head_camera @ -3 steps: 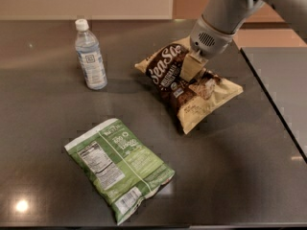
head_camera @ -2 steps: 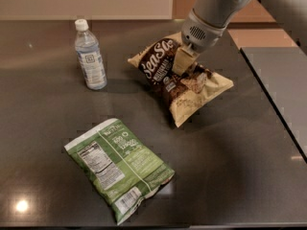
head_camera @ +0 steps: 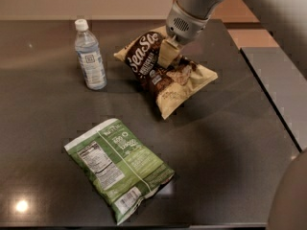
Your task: Move brown chip bag near blue plastic bottle
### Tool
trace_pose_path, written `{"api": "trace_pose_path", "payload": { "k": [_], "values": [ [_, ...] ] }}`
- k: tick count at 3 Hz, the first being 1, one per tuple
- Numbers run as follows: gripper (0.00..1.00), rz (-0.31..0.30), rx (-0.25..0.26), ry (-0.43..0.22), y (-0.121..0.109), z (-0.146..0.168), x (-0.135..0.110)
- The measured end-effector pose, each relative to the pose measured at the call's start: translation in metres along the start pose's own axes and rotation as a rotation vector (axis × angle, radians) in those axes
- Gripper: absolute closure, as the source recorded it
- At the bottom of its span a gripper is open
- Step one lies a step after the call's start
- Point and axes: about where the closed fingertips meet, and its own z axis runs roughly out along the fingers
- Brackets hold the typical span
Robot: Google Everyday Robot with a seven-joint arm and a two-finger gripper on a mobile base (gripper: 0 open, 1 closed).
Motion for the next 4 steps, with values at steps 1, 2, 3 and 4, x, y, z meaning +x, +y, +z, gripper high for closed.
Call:
{"api": "trace_pose_path", "payload": {
  "k": [1,2,3,4],
  "values": [
    [0.82,-0.023,-0.011,-0.006,0.000,0.006,-0.018],
    [0.59,-0.045,-0.024,-0.014,0.003,0.011,-0.034],
    [0.36,-0.046,-0.022,-0.019,0.002,0.013,-0.035],
    [0.13,-0.047,-0.021,-0.023,0.002,0.015,-0.038]
  ]
}}
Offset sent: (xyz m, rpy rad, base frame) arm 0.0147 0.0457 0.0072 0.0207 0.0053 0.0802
